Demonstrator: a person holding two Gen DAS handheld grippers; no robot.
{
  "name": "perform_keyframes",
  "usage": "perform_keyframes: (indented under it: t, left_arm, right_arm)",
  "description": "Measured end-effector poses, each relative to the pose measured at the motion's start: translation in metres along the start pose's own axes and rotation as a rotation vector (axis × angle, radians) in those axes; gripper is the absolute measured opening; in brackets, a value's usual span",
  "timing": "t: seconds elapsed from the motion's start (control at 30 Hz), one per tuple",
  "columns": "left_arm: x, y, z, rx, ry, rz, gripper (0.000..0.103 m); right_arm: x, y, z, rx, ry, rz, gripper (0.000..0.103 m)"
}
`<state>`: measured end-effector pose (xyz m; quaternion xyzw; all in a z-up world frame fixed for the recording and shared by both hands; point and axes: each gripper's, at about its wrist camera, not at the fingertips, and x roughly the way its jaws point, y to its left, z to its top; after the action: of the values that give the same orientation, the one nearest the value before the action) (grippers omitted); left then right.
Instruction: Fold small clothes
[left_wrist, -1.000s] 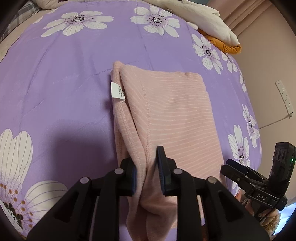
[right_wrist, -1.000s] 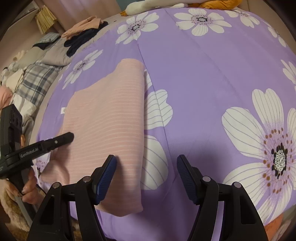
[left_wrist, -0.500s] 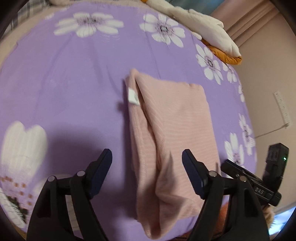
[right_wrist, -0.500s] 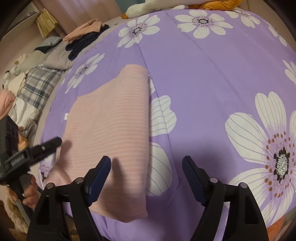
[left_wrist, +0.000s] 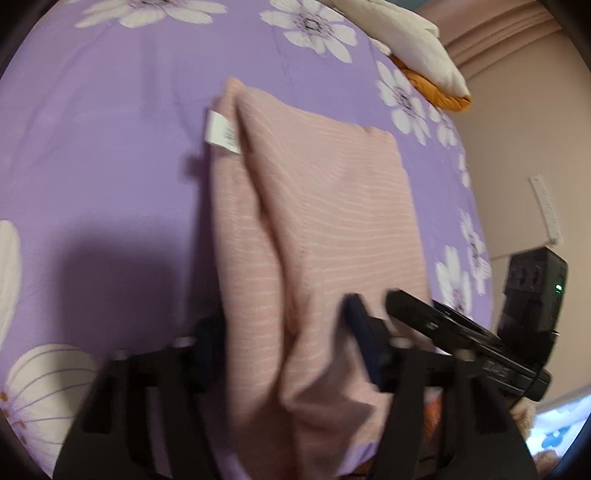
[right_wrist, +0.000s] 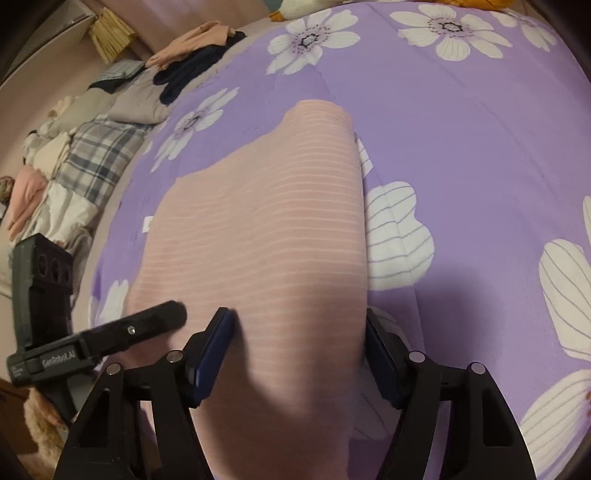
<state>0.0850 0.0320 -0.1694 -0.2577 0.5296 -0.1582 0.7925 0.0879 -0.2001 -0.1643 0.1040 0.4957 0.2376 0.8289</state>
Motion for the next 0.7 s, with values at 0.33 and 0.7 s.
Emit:
perform_keyframes:
  t: [0.33, 0.7]
  left_arm:
    - [-0.018, -0.032, -0.006, 0.088, -0.068, 0.051, 0.034]
    - [-0.041, -0.086, 0.005, 0.217, -0.167, -0.004, 0.034]
  right_arm:
    - [-0.022, 0.015, 0.001, -0.088, -0.069, -0.014, 0.025]
    - [-0.071, 0.014, 0.019, -0.130, -0.211, -0.022, 0.024]
